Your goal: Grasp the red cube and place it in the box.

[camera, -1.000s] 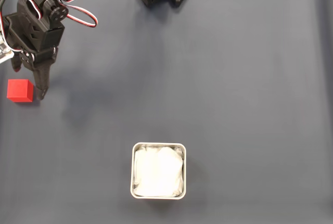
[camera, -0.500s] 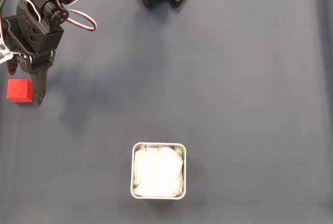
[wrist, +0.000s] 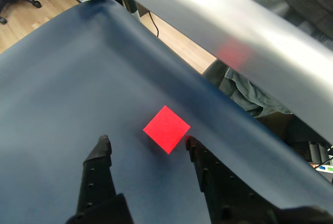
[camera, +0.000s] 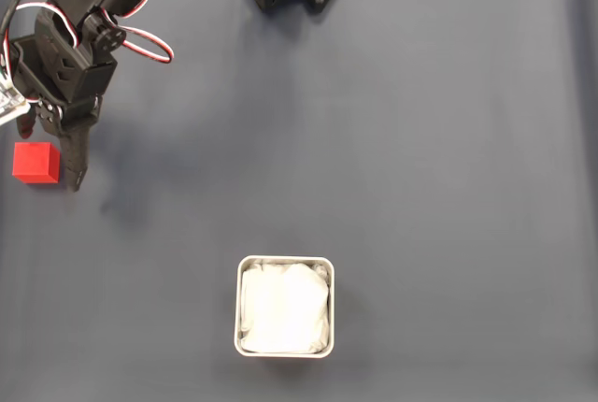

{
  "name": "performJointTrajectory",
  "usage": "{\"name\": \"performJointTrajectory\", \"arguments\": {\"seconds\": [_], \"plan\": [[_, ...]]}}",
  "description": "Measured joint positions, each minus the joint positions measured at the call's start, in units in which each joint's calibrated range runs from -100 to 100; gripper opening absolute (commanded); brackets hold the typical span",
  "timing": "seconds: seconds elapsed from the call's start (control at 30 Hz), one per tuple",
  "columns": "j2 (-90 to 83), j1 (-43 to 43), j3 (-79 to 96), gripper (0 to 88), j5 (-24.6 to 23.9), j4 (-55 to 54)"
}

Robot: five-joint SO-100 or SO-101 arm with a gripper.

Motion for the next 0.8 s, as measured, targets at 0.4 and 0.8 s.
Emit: {"name": "performJointTrajectory", "arguments": {"seconds": [0.4, 0.8], "plan": [[3.04, 0.0, 0.0, 33.9, 0.2, -2.86], [5.82, 0.0, 0.0, 34.4, 0.2, -5.09]]}}
